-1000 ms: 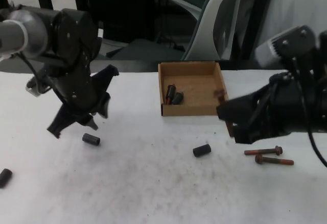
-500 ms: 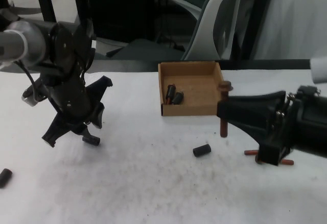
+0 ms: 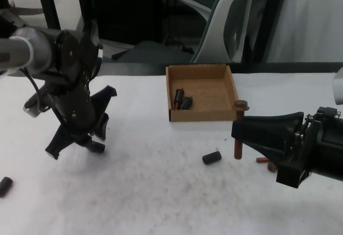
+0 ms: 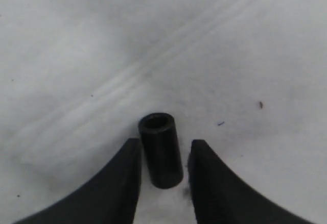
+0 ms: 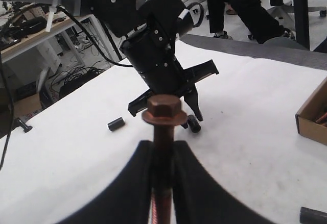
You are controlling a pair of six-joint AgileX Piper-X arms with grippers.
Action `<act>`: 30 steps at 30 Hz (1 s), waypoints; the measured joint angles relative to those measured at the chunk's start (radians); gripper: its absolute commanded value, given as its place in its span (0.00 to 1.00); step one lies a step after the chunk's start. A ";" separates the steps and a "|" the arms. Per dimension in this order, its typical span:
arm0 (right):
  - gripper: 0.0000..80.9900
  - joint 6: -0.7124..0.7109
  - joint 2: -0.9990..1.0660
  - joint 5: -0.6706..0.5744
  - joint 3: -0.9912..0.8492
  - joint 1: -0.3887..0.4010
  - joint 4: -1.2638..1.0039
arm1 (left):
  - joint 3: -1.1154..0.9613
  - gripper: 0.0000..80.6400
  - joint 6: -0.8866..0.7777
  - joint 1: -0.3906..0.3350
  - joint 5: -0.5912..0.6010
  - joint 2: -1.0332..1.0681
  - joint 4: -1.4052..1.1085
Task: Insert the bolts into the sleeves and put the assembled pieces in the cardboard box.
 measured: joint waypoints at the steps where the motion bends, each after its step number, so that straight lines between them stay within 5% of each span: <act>1: 0.00 0.001 0.000 0.000 0.000 0.000 0.000 | 0.000 0.39 -0.002 0.000 0.000 0.004 0.000; 9: 0.00 0.003 0.000 -0.040 0.021 0.000 0.000 | -0.005 0.37 -0.009 0.004 0.033 0.018 0.010; 15: 0.00 0.012 0.000 -0.075 0.051 0.000 0.010 | -0.009 0.01 0.038 0.008 0.043 0.022 0.022; 30: 0.00 0.022 0.000 -0.097 0.051 0.000 0.010 | 0.003 0.01 0.709 0.001 0.049 -0.099 0.038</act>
